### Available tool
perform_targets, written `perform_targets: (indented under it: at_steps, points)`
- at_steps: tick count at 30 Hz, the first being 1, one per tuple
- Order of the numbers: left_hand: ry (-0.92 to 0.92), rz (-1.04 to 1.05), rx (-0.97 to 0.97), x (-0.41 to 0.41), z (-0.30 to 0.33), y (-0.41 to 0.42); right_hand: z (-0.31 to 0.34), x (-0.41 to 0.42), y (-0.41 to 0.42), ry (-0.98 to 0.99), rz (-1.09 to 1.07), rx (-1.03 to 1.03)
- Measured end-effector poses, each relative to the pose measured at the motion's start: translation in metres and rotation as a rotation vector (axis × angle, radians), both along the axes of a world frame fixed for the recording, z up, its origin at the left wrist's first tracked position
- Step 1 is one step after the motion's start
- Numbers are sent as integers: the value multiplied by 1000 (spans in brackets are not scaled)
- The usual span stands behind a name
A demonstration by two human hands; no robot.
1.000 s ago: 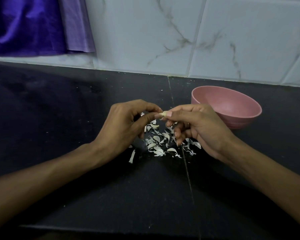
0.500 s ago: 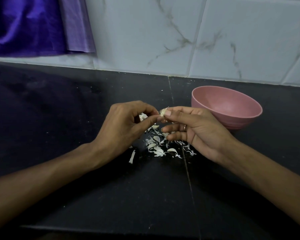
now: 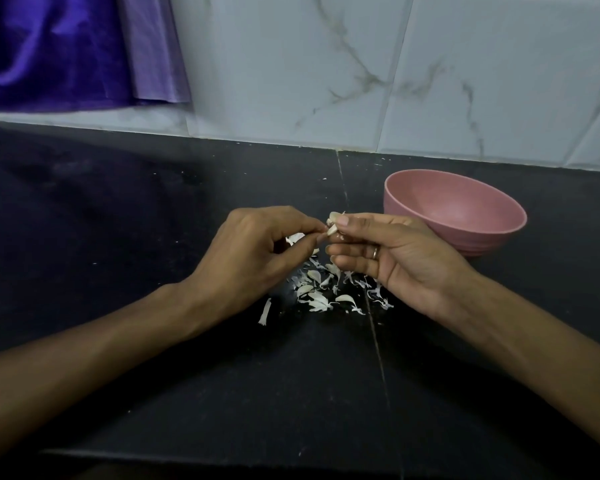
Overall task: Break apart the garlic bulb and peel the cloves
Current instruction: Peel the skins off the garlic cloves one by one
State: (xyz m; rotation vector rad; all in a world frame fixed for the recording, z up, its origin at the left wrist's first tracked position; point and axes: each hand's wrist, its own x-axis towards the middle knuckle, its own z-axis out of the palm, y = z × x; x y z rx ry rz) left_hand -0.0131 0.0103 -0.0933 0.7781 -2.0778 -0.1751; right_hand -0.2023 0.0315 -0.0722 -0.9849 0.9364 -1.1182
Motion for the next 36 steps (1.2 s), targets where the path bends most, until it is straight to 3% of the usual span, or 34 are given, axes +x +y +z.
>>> perform_targets:
  at_steps: [9, 15, 20, 26, 36]
  points:
    - [-111, 31, -211, 3, -7, -2, -2, 4, 3, -24, -27, 50]
    - [-82, 12, -209, 3, -7, -1, -4, 6, 3, -21, -40, 25]
    - [43, 18, -30, -1, -3, 2, -3, 6, 4, 3, -32, -19]
    - [225, 12, 325, -3, -3, 3, -3, 5, 3, 30, -21, -86]
    - [352, 60, 412, 0, 3, -5, -5, 3, 2, 116, -9, -107]
